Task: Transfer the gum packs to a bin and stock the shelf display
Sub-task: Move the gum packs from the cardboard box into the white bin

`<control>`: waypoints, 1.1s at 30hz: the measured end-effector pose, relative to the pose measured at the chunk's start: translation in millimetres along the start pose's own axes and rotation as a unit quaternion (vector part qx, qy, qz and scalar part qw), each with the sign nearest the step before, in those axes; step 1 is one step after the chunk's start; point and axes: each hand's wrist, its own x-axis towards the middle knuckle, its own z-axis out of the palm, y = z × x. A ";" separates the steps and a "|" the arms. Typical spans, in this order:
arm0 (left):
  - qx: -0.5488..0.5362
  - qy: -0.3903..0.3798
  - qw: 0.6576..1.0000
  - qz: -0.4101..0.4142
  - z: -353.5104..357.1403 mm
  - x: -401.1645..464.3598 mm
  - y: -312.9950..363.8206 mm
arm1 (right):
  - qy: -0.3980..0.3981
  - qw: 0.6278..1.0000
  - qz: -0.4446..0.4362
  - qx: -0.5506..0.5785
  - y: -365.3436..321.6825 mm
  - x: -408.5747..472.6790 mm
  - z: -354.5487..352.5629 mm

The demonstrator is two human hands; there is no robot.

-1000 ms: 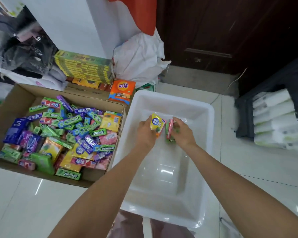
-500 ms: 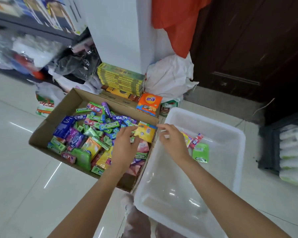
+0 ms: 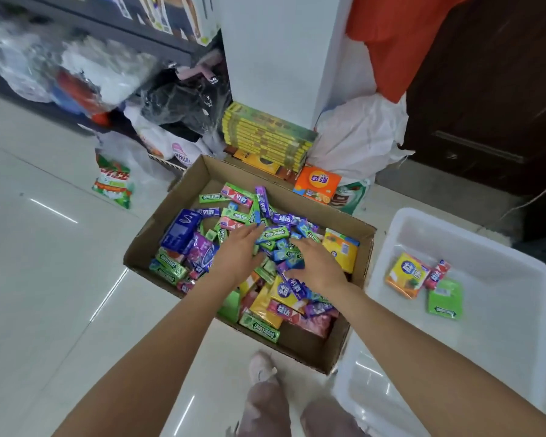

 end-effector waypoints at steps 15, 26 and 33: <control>-0.125 0.068 0.988 0.055 -0.8 13.9 2.5 | 0.087 0.991 0.090 0.045 -5.1 2.0 -10.8; -0.290 0.114 0.950 0.032 -8.6 -25.8 93.6 | 0.286 0.891 0.091 0.341 24.4 -55.1 -59.0; -0.309 0.076 0.945 0.082 51.7 -27.4 199.3 | 0.356 0.821 0.202 0.397 135.9 -112.7 -63.2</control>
